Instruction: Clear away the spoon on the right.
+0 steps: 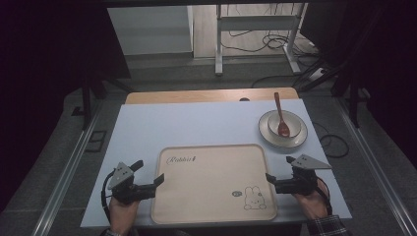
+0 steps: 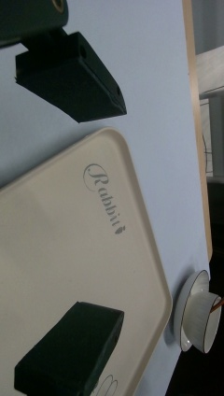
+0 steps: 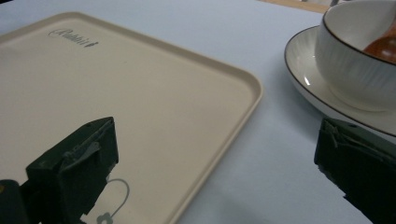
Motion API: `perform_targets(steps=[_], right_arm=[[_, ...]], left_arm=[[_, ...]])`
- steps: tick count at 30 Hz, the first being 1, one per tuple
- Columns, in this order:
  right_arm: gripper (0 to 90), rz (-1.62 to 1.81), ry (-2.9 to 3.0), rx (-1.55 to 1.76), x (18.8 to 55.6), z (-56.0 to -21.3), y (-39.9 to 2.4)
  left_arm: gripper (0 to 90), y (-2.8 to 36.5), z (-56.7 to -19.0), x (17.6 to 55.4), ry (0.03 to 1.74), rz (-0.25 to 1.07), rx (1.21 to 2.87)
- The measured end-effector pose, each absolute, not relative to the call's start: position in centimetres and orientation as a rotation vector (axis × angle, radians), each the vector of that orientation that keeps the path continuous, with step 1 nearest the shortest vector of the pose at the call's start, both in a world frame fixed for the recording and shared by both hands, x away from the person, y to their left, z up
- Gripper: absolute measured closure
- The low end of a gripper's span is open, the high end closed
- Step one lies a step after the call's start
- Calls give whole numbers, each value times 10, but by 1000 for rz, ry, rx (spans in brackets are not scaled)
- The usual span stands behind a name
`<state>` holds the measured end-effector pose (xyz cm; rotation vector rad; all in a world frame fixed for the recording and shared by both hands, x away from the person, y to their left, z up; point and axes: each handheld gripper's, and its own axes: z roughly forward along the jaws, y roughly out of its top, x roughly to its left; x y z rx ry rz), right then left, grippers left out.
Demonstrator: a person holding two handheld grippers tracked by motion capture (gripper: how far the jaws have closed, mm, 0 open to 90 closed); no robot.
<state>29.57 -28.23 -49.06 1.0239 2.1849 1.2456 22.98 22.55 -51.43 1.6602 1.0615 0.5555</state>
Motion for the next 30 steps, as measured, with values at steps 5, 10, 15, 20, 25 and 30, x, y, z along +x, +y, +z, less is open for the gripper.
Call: perform_targets(steps=[5, 10, 15, 20, 25, 30], right_arm=[[8, 1235, 2132, 1057, 299, -480, -283], [13, 1236, 2110, 1096, 307, -472, -283], [17, 1252, 2097, 1112, 314, -462, -281], [17, 1239, 2115, 1127, 328, -452, -277], [17, 1220, 2142, 1139, 334, -455, -277], [17, 1171, 2161, 1161, 345, -454, -281]], left_arm=[[45, 226, -515, 230, 1041, 539, 1651], [48, 224, -513, 229, 1012, 550, 1657], [48, 221, -512, 228, 987, 567, 1659], [46, 221, -510, 226, 980, 565, 1656], [46, 222, -509, 225, 991, 551, 1621], [47, 221, -508, 224, 1015, 560, 1631]])
